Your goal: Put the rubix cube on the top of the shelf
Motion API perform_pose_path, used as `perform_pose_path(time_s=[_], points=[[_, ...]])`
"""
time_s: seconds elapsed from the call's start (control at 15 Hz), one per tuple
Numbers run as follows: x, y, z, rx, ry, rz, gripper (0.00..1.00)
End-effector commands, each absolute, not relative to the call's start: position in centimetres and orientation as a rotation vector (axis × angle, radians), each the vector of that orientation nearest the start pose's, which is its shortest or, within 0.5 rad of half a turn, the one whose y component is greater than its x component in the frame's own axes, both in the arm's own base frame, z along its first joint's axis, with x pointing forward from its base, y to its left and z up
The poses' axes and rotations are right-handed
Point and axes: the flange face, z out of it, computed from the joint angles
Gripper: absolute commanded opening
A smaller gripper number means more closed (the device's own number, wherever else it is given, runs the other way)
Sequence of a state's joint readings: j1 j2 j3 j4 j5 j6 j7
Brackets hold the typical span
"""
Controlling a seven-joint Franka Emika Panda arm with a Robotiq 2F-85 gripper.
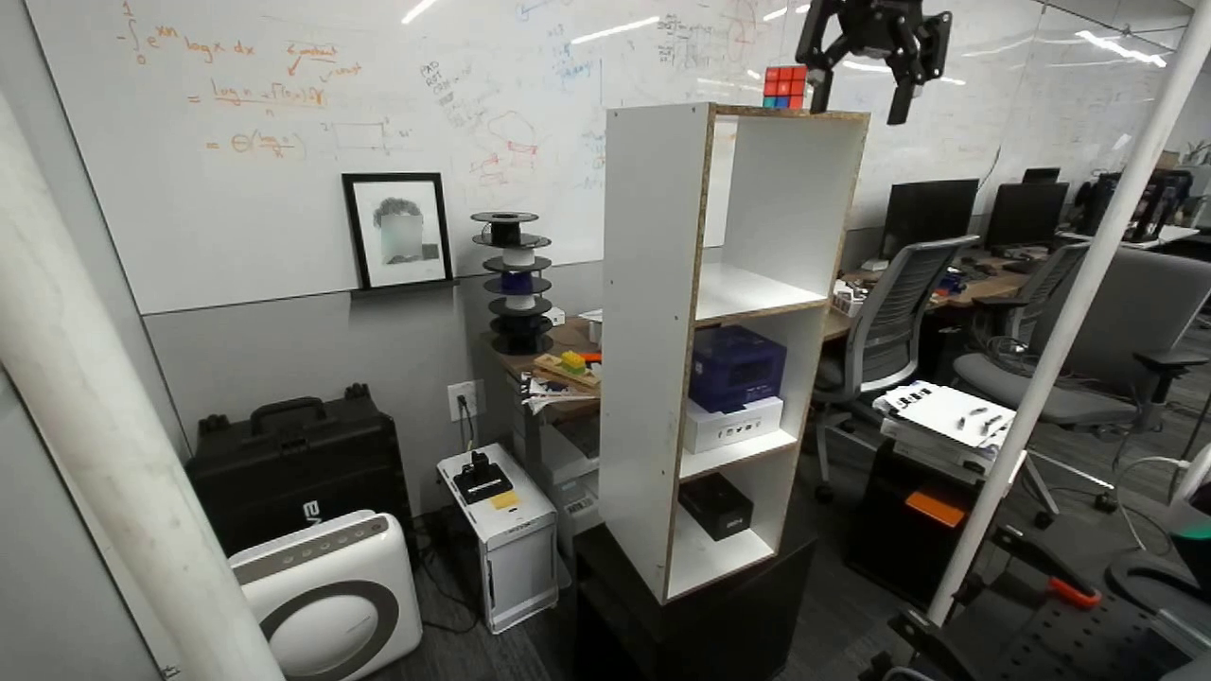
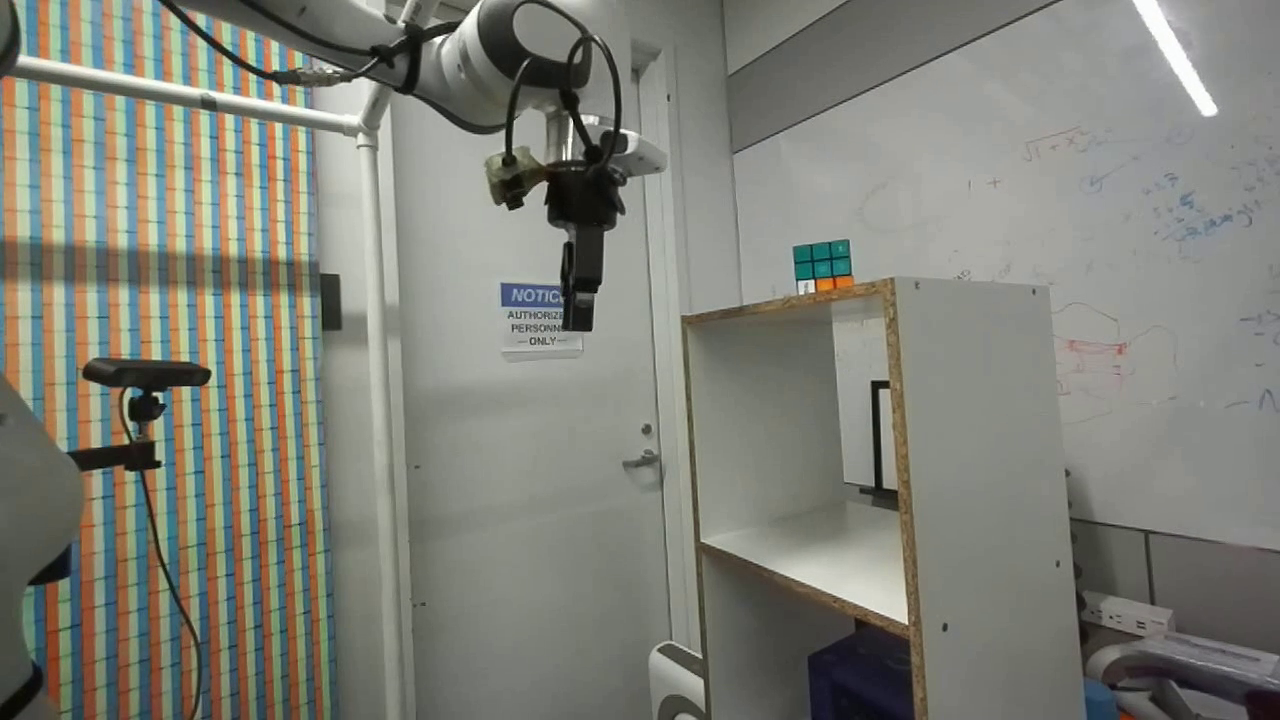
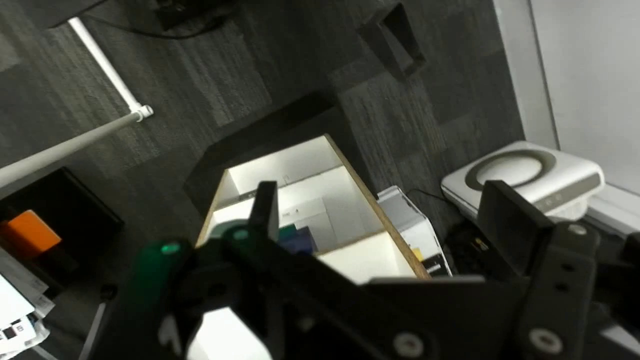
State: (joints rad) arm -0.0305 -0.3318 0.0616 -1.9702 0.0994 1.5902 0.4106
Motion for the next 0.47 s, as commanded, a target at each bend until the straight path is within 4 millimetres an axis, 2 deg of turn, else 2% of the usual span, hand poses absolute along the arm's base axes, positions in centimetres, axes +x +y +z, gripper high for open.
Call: perform_pose_path(time_s=[0.0,0.2,0.27,0.4], points=[[39.0,3.4,57.4,-3.188,0.377,0.144,1.00],[36.4,3.0,56.0,-3.250,0.311,0.106,1.00],[39.1,3.5,55.9,-3.220,0.374,0.185,1.00],[37.4,3.2,55.6,-3.235,0.355,0.172,1.00]])
